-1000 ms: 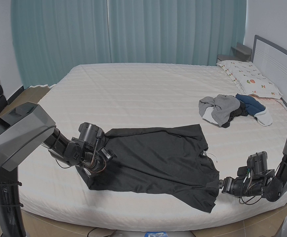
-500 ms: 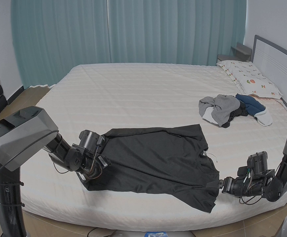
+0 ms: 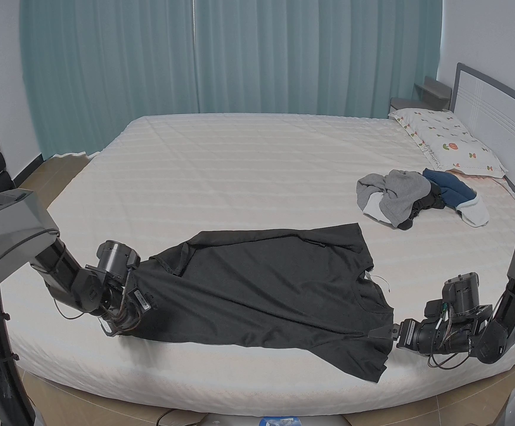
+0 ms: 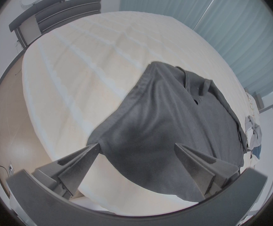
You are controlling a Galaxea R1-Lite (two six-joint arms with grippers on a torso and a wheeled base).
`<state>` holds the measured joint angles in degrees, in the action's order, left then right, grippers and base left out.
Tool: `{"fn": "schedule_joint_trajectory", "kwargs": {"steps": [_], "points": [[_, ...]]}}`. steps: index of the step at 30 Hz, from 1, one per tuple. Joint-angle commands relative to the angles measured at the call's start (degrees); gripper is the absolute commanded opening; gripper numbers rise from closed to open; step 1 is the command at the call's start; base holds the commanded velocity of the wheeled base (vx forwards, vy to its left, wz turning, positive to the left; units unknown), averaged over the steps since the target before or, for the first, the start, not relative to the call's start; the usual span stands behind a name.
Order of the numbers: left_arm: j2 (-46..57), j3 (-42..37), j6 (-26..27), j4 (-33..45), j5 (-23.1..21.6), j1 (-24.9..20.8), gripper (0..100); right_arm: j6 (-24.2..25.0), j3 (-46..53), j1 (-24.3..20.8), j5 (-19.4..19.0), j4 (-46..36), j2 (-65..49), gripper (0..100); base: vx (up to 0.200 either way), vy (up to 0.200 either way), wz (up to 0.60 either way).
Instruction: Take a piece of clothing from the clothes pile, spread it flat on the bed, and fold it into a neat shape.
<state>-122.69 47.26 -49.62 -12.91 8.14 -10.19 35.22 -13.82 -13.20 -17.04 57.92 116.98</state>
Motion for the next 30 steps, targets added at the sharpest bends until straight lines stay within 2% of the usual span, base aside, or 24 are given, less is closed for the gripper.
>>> {"fn": "schedule_joint_trajectory", "kwargs": {"steps": [1,8,13,19,21,23,30], "points": [[3.33,-3.23,0.84,-1.33,-0.23,2.11,100,0.11,0.11,-0.68,-0.01,0.00,-0.35,100,0.000,0.000,0.00],[7.02,-1.91,1.36,-1.86,-2.61,4.13,100,0.29,0.64,-0.77,-0.01,0.09,-1.32,100,0.000,0.000,0.00],[6.32,5.47,0.92,-1.15,-3.66,3.95,100,0.20,0.55,-0.77,-0.01,0.09,-1.23,100,0.000,0.000,0.00],[-2.56,17.07,-0.83,-0.98,-3.57,1.31,100,0.03,0.73,-1.48,0.34,0.09,-1.14,100,0.000,0.000,0.00],[-3.79,18.48,-1.27,-0.98,-3.49,0.79,100,0.03,0.73,-1.56,0.34,0.09,-1.05,100,0.000,0.000,0.00],[-8.71,24.10,-1.98,-0.98,-2.96,-1.23,100,0.03,0.82,-1.83,0.43,0.09,-1.05,100,0.000,0.000,0.00],[-15.65,34.83,-1.45,-0.36,-2.87,-2.38,100,0.03,1.34,-3.06,0.52,0.09,-1.84,100,0.000,0.000,0.00]]}}
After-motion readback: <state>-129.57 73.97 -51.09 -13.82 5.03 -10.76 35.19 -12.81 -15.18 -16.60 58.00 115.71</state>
